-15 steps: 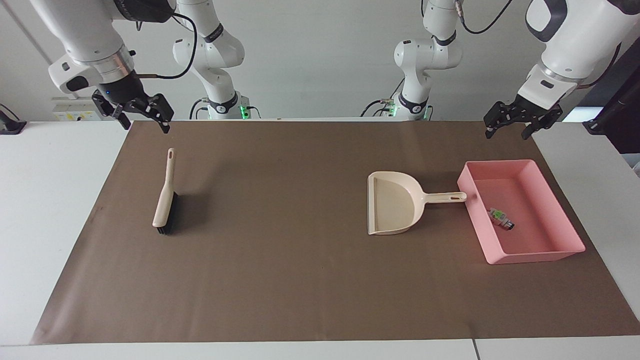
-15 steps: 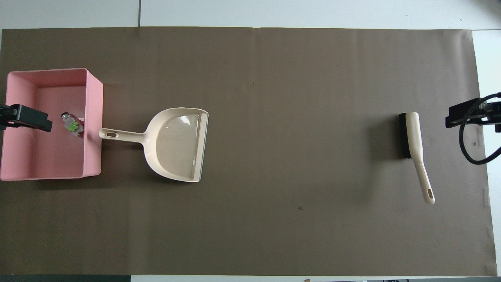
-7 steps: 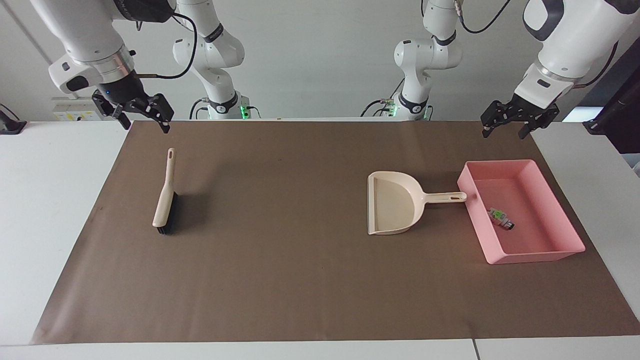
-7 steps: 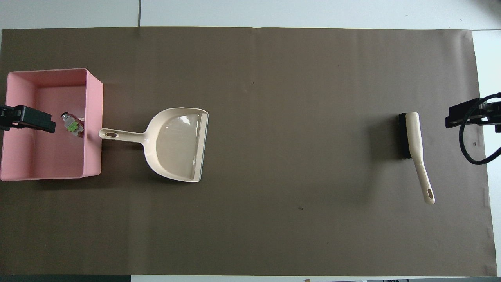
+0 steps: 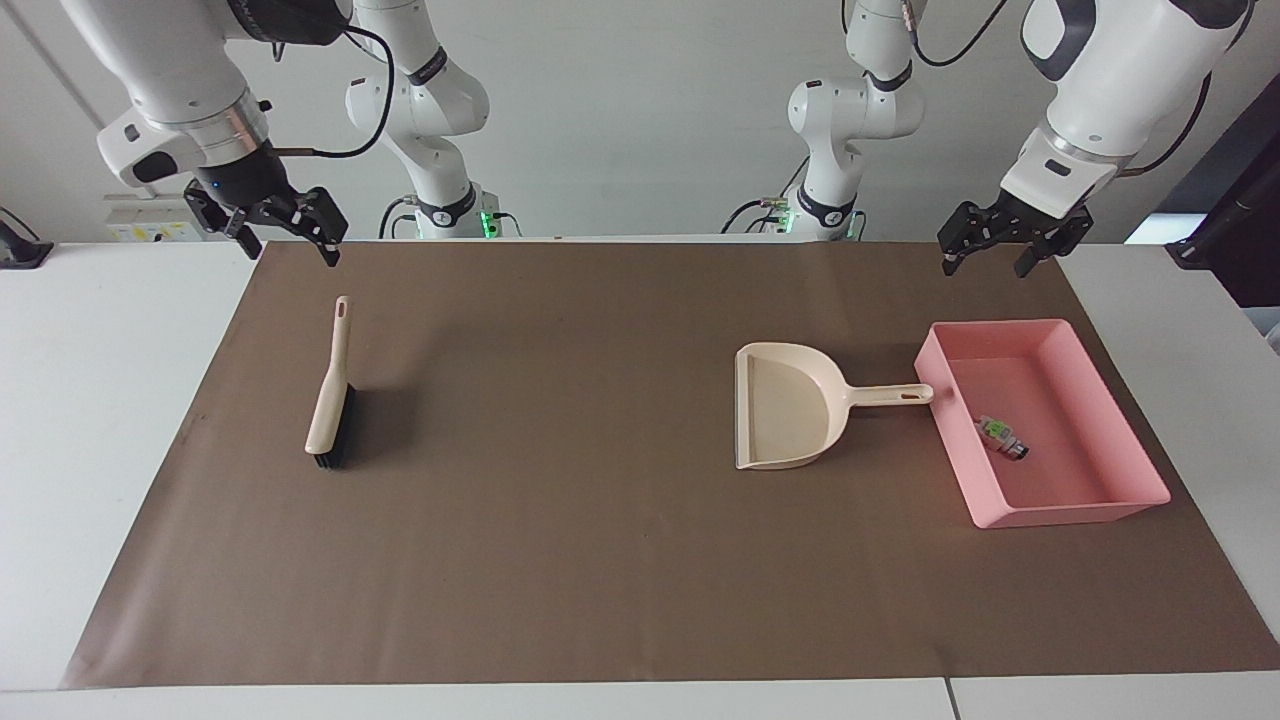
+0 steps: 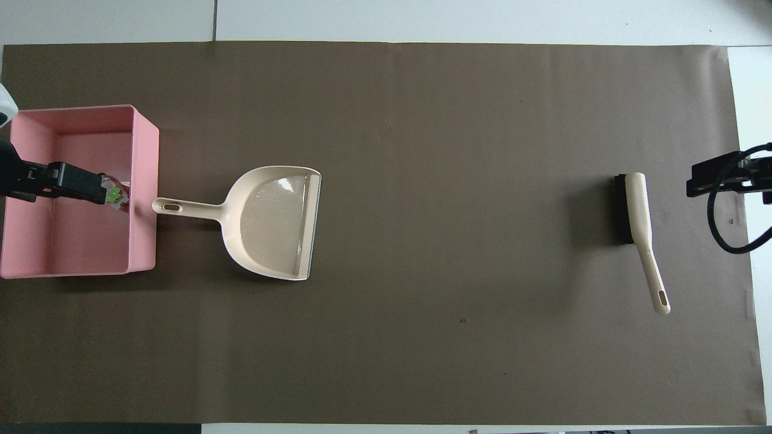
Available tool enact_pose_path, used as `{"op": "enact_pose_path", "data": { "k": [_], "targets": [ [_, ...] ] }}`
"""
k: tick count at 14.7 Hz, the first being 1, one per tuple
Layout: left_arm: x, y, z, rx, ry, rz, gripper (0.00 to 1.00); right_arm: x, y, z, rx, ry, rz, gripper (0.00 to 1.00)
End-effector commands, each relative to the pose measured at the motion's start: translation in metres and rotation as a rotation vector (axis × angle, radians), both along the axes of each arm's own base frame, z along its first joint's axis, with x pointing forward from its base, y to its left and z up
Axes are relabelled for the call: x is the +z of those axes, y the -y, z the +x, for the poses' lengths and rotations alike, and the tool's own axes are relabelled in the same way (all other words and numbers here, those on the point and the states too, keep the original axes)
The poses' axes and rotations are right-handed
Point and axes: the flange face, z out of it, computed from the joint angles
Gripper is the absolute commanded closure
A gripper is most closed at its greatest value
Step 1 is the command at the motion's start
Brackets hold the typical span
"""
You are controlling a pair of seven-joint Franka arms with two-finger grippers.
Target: Clean e-waste and dump in bin
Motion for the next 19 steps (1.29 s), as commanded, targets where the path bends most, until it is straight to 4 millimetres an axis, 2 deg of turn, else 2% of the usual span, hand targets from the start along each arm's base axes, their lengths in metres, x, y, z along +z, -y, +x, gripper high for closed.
{"op": "enact_pose_path", "data": {
  "k": [1, 19],
  "targets": [
    [0.0026, -0.0038, -0.0124, 0.016, 0.000, -0.011, 0.02, 0.0017, -0.0003, -0.0064, 0.001, -0.004, 0.017, 0.00],
    [0.0002, -0.0109, -0.0116, 0.016, -0.006, -0.007, 0.02, 0.0016, -0.0003, -0.0066, 0.001, -0.006, 0.017, 0.00]
  ]
}}
